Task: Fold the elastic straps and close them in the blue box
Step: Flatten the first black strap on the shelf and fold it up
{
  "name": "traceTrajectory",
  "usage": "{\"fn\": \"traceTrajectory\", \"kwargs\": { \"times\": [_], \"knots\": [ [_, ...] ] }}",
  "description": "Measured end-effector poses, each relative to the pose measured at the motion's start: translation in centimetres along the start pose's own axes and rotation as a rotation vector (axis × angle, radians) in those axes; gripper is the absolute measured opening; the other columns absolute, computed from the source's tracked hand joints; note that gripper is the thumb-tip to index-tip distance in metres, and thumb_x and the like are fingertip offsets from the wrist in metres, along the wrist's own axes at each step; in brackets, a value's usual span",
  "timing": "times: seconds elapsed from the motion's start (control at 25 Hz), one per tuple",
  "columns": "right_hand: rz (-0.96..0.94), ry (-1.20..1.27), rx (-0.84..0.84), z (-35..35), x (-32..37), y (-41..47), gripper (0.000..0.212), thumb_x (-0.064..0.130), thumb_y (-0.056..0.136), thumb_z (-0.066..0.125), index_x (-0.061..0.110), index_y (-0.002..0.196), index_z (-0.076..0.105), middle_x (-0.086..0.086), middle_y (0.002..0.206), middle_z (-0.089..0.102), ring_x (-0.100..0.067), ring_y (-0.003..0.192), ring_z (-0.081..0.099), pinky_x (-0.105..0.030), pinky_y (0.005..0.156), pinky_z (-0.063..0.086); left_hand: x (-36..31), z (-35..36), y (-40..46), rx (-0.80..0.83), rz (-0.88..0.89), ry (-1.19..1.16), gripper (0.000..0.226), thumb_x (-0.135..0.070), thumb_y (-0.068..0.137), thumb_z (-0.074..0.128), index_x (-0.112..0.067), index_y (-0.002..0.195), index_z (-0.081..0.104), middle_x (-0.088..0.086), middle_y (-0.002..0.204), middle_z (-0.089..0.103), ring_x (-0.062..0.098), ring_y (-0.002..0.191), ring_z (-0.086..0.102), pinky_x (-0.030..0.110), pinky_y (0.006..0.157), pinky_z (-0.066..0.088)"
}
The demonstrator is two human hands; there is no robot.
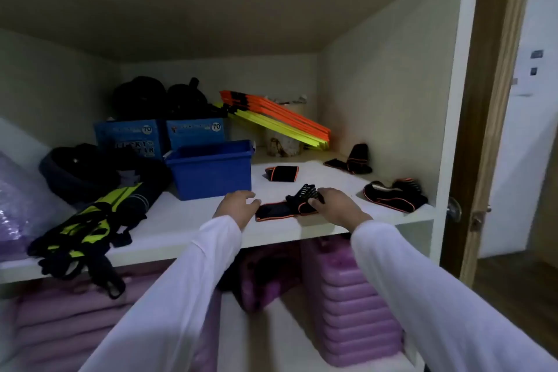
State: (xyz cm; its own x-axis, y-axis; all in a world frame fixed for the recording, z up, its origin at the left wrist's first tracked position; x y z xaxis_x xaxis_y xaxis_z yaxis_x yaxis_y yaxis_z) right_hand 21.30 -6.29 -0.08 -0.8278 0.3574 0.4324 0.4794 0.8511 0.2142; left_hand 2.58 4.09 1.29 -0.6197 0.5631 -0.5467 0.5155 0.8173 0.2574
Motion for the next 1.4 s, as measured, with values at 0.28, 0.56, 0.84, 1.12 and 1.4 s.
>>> {"fn": "traceTrajectory", "kwargs": {
  "times": [0.28,0.56,0.84,1.12,1.4],
  "knots": [
    [-0.003,-0.03,0.145,3.5,-1.2,0.7,0.045,0.032,0.095,0.045,0.008,0.133,0.045,-0.015,0.135,0.049,-0.029,0.125,0.046,-0.035,0.101,0.038,1.0,4.4,0.7,0.12,-0.036,0.011,0.043,-0.022,0.094,0.05,-0.011,0.136,0.051,0.009,0.139,0.054,0.024,0.127,0.051,0.027,0.104,0.038],
    [-0.051,-0.157,0.125,4.3,-1.6,0.6,0.042,0.036,0.098,0.039,0.01,0.129,0.05,-0.011,0.136,0.049,-0.026,0.129,0.042,-0.038,0.11,0.027,1.6,6.0,1.3,0.197,0.003,0.11,0.047,-0.027,0.097,0.047,-0.014,0.142,0.043,0.005,0.15,0.042,0.022,0.138,0.039,0.028,0.113,0.029],
    [0.054,-0.195,-0.083,2.9,-0.9,1.4,0.062,0.058,0.092,0.035,0.012,0.133,0.042,-0.012,0.125,0.06,-0.027,0.121,0.052,-0.043,0.11,0.025,1.7,6.3,1.5,0.176,0.088,0.24,0.041,-0.025,0.098,0.041,-0.017,0.137,0.051,0.002,0.143,0.044,0.024,0.129,0.045,0.027,0.107,0.033],
    [0.039,-0.467,0.032,3.6,1.7,1.3,0.047,0.052,0.09,0.044,0.026,0.129,0.05,-0.011,0.124,0.056,-0.03,0.117,0.05,-0.042,0.098,0.033,1.1,5.9,1.7,0.159,0.121,0.304,0.037,-0.021,0.098,0.039,-0.015,0.128,0.059,0.007,0.132,0.047,0.027,0.118,0.053,0.031,0.101,0.041],
    [0.069,-0.39,-0.09,2.4,1.7,1.2,0.032,0.012,0.094,0.038,0.01,0.121,0.055,-0.012,0.119,0.062,-0.031,0.112,0.057,-0.033,0.083,0.041,1.5,6.0,1.1,0.152,0.193,0.394,0.041,-0.017,0.098,0.035,-0.018,0.135,0.052,-0.001,0.15,0.038,0.021,0.13,0.045,0.03,0.118,0.022]
  ]
}}
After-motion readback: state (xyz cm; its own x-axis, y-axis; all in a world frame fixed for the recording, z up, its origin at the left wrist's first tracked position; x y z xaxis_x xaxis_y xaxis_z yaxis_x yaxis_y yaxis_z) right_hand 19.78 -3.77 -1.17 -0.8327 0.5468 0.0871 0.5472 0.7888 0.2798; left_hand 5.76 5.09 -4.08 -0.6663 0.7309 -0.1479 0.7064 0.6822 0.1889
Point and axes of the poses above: each hand's wrist, its own y-axis towards the middle knuckle, its own z-axis out of the palm, x = y × z, the point moved 5 cm from there along y, towards the middle knuckle
